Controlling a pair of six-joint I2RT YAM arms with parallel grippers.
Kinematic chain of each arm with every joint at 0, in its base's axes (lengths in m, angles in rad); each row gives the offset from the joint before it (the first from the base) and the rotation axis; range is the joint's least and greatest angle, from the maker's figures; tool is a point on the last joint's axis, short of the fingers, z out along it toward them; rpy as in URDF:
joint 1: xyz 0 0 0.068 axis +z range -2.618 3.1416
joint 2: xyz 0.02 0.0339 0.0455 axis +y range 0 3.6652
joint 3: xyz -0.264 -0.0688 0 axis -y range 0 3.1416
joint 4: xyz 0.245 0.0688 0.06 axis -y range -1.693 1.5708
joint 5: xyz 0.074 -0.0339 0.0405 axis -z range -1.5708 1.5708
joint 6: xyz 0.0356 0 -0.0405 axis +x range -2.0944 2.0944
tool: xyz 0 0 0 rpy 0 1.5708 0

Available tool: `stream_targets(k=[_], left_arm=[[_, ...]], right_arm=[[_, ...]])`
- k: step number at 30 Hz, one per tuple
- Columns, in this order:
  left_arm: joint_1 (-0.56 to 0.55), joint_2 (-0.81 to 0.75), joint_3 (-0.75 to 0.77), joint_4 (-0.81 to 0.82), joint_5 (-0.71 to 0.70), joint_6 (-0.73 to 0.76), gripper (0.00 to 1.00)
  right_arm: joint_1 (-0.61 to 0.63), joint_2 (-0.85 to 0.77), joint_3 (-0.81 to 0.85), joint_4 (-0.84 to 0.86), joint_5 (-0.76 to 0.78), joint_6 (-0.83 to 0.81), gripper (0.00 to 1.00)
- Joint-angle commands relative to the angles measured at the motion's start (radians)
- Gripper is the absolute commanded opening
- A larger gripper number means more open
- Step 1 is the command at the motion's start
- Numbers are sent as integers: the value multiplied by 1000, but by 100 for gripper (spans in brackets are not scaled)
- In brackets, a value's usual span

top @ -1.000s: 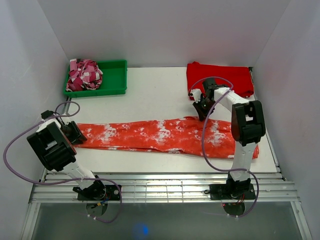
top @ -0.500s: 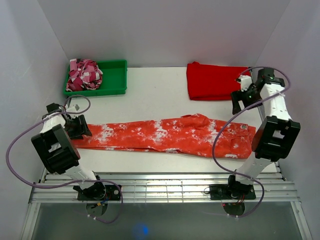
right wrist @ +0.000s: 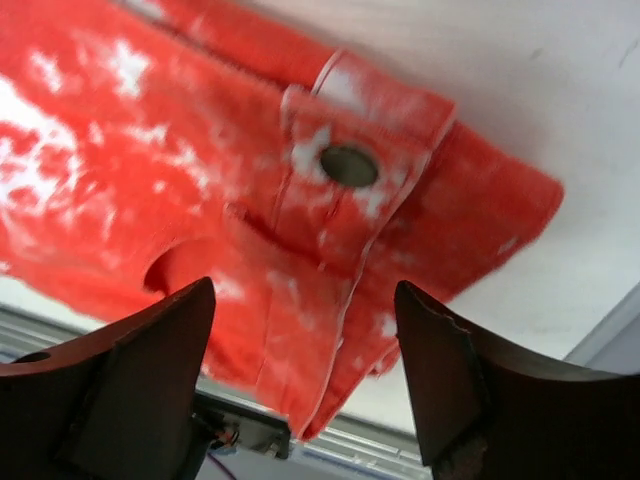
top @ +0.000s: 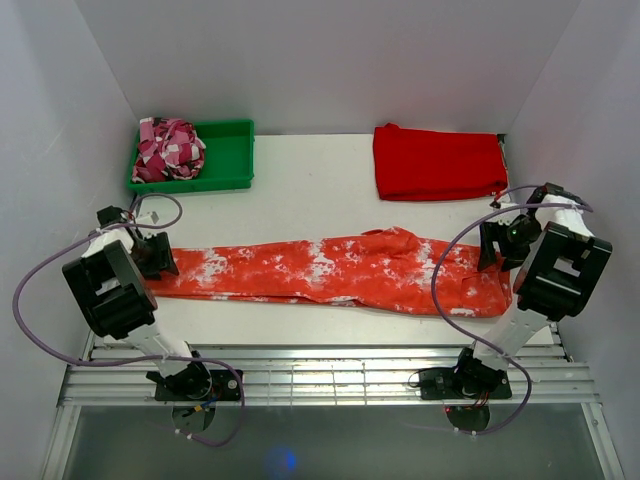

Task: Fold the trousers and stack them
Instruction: Fold the trousers

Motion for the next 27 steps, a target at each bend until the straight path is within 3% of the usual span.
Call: stream_targets(k=[1,2,5,6,7,11,15,16,17,18,21,27], left_arm=[[4,35,11,57,-37,10,63],[4,49,17,60,-40,-2,63],[4,101,38,61,-57,-13,62],[6,125,40,64,-66,-8,61],[9,139,41,67,-89,-3,59],[45,188,55,71,-123,26,50],[61,204,67,64,-122,62,47],[59,204,75,60,-110,63,47],[59,202,93,51,-69,64,49],[61,202,106,16,-35,67,51],[59,173,143,-50,73,93,60],[58,72,106,-75,113,96,62]], right_arm=[[6,66,-10,127,14,32,75],[6,82,-5,131,5,29,70],[6,121,36,115,-38,21,41],[6,131,48,105,-30,15,19],[-2,132,74,101,2,6,9],[-68,151,186,109,62,-27,8],[-56,172,239,98,57,-31,8],[-47,175,243,80,63,-30,9],[-39,178,258,63,60,-30,22],[-36,178,271,40,44,-28,53],[-40,128,280,-27,14,-33,88],[-115,37,208,-186,-23,-50,91]])
